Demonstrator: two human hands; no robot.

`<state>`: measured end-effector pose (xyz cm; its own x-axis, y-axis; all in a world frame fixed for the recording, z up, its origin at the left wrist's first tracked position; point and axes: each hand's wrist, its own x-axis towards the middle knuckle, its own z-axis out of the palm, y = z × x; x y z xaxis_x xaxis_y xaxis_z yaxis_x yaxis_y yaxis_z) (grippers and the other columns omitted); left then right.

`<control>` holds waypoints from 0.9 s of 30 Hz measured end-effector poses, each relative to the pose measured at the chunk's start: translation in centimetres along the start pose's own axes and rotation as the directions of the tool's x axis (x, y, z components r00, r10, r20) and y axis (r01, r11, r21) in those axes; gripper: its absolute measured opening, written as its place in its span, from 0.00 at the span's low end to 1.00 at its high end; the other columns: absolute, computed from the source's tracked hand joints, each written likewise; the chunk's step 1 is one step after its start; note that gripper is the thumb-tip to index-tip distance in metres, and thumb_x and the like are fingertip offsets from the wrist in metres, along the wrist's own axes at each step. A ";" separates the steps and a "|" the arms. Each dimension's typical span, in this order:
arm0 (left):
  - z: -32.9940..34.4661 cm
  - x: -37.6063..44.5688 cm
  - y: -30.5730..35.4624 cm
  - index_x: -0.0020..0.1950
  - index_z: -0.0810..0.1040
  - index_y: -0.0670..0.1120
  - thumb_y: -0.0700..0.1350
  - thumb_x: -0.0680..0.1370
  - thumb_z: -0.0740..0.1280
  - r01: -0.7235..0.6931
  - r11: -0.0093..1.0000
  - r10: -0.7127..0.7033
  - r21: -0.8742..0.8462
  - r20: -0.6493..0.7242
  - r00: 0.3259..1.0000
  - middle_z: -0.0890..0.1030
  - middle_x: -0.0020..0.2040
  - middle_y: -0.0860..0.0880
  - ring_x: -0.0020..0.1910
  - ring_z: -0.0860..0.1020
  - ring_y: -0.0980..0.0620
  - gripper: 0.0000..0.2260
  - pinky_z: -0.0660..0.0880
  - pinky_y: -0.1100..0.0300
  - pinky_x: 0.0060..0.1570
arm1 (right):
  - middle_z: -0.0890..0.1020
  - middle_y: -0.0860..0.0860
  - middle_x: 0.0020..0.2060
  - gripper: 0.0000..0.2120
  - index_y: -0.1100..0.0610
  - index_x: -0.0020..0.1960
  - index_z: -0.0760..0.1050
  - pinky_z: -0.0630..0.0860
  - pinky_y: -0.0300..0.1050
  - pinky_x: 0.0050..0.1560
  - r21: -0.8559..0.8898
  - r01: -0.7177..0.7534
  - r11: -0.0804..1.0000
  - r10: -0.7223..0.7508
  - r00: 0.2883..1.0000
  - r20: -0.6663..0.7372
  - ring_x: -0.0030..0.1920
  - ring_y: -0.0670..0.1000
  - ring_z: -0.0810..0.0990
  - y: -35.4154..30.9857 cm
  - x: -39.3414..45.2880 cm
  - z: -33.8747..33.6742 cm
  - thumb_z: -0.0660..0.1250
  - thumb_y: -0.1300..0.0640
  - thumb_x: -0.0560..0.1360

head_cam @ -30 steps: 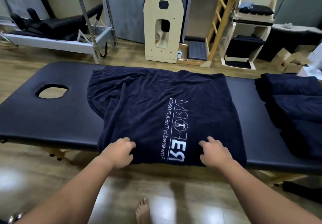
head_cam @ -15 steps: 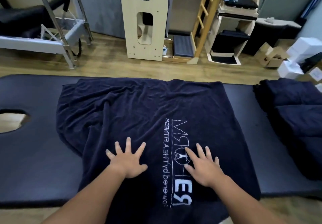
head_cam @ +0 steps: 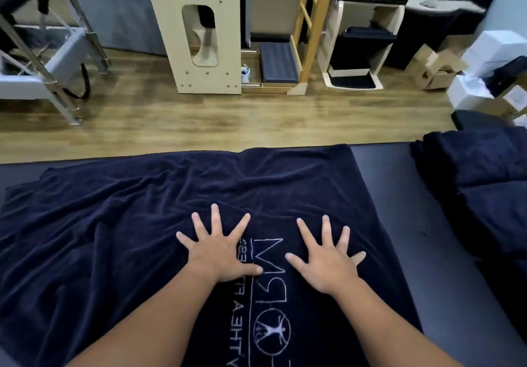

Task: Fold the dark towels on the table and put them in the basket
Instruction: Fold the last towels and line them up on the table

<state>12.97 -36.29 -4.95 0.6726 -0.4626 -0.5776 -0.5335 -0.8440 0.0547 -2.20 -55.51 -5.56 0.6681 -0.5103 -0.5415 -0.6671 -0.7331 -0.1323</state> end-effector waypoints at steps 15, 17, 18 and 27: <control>-8.4 11.6 4.5 0.70 0.30 0.77 0.83 0.55 0.66 0.127 0.991 -0.126 -0.048 0.014 0.992 0.24 0.77 0.44 0.72 0.39 0.16 0.57 0.47 0.25 0.71 | 0.29 0.43 0.78 0.35 0.26 0.74 0.32 0.41 0.88 0.61 0.065 0.026 0.998 -0.022 0.998 -0.055 0.76 0.65 0.26 1.0 16.3 -10.1 0.49 0.25 0.75; -9.0 12.4 4.7 0.70 0.30 0.77 0.83 0.55 0.66 0.134 0.990 -0.133 -0.035 0.017 0.991 0.25 0.78 0.44 0.72 0.41 0.16 0.57 0.50 0.24 0.70 | 0.29 0.43 0.78 0.33 0.26 0.74 0.33 0.41 0.88 0.60 0.082 0.033 0.996 -0.029 0.998 -0.053 0.76 0.64 0.25 1.1 18.0 -11.2 0.49 0.25 0.76; -9.2 12.6 4.8 0.70 0.29 0.77 0.83 0.55 0.66 0.139 0.990 -0.139 -0.030 0.015 0.990 0.26 0.78 0.44 0.72 0.42 0.16 0.57 0.51 0.24 0.70 | 0.30 0.42 0.78 0.33 0.26 0.74 0.34 0.41 0.89 0.60 0.091 0.033 0.995 -0.028 0.998 -0.052 0.76 0.64 0.25 1.1 18.7 -11.5 0.48 0.26 0.77; -8.6 12.8 4.8 0.68 0.27 0.78 0.83 0.55 0.66 0.149 0.989 -0.149 -0.022 -0.008 0.989 0.25 0.78 0.45 0.73 0.41 0.17 0.57 0.53 0.25 0.69 | 0.34 0.42 0.80 0.36 0.27 0.75 0.39 0.39 0.90 0.56 0.149 -0.038 0.988 0.053 0.994 -0.095 0.75 0.65 0.25 -0.3 21.4 -12.3 0.53 0.25 0.74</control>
<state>23.47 -48.56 -5.04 0.7489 -0.3334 -0.5727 -0.4160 -0.9092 -0.0146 16.33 -71.77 -6.87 0.6603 -0.5888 -0.4662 -0.7338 -0.6381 -0.2334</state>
